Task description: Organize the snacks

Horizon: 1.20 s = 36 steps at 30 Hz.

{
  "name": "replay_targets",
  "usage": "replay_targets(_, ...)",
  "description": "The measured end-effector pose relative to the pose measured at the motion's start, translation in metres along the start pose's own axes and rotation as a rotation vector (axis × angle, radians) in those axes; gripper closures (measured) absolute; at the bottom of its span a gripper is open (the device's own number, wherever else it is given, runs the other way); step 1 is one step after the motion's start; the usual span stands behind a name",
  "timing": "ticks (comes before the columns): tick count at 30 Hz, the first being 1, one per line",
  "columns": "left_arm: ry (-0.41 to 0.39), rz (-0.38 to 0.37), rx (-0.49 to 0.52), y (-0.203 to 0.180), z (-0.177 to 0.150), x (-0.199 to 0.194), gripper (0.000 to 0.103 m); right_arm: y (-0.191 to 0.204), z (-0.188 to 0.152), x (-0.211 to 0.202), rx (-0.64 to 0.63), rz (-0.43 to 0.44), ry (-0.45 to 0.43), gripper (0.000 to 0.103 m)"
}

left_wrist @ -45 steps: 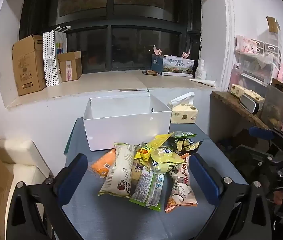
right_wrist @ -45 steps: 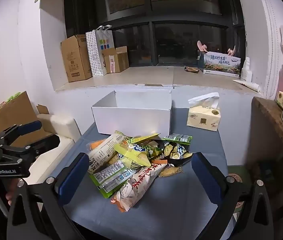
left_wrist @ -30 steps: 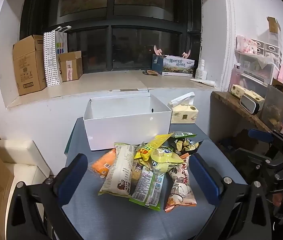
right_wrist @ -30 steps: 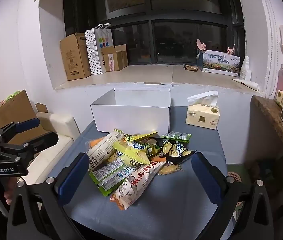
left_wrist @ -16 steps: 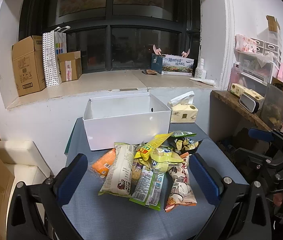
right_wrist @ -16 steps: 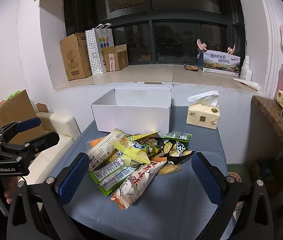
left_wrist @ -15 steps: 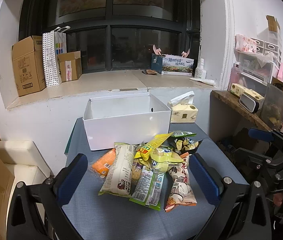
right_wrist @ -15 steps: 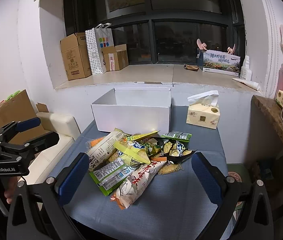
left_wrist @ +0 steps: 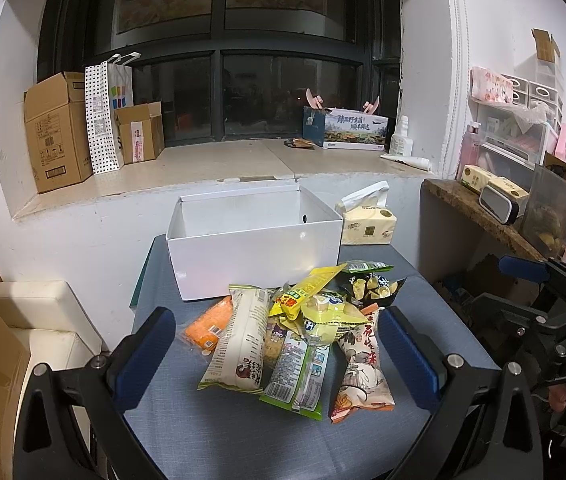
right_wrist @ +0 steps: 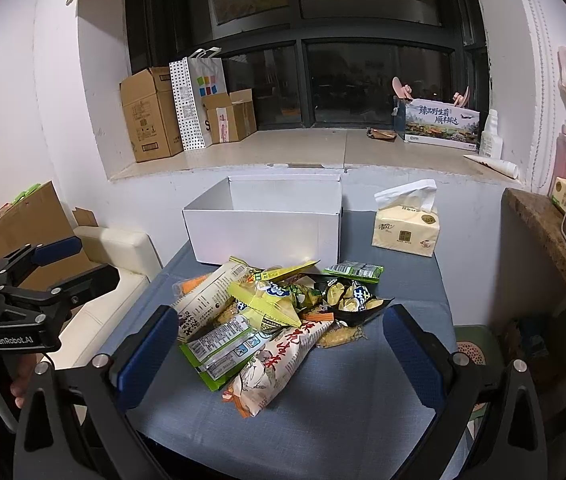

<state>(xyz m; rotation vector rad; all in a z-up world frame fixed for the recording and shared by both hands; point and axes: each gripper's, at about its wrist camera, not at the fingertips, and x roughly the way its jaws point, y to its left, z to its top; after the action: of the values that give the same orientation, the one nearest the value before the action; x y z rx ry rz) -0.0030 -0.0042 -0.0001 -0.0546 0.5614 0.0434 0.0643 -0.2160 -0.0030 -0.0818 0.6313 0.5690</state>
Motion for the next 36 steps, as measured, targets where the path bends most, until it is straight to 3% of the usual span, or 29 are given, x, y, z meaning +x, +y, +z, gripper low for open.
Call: replay_targets(36,0.013,0.001,0.006,-0.0032,0.0013,0.0018,0.000,-0.0009,0.0004,-0.0037,0.004,0.001,0.003,0.000)
